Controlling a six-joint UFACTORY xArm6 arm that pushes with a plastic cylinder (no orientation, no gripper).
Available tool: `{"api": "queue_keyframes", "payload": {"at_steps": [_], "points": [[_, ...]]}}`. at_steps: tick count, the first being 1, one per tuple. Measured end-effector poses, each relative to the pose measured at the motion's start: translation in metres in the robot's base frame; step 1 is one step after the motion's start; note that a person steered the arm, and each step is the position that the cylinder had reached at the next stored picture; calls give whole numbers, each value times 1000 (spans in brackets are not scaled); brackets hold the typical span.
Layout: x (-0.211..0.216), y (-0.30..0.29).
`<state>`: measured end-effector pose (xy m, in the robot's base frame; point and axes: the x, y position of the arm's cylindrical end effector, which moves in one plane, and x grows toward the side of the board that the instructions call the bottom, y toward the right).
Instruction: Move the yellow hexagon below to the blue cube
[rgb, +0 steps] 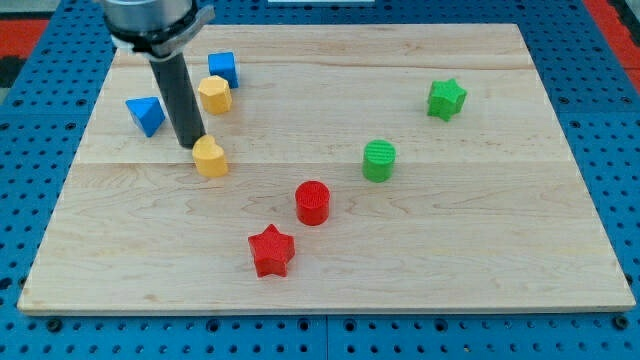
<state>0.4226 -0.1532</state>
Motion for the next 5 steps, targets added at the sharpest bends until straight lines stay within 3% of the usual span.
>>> {"api": "queue_keyframes", "payload": {"at_steps": [1,2,4,5], "points": [[-35,-3],[-21,8],[55,16],[38,10]]}}
